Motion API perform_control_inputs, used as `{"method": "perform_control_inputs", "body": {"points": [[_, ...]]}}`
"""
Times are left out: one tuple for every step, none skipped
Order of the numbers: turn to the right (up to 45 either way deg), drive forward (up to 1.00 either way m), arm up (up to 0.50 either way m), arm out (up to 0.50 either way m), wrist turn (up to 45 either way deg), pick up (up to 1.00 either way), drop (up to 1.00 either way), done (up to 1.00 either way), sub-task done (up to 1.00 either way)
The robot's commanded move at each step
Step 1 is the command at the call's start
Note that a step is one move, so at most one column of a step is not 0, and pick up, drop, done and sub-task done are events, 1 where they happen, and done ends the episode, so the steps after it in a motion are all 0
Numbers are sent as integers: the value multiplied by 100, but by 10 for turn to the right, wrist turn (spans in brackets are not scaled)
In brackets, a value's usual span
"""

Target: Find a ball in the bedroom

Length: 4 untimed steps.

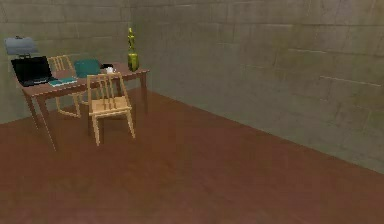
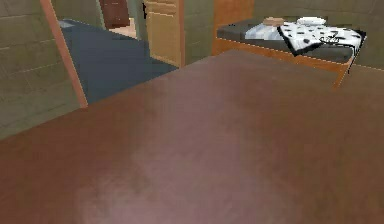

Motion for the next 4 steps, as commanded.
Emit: {"method": "perform_control_inputs", "body": {"points": [[-30,0,0,0,0,0,0,0,0],[0,100,0,0,0,0,0,0,0],[0,100,0,0,0,0,0,0,0],[-120,0,0,0,0,0,0,0,0]]}}
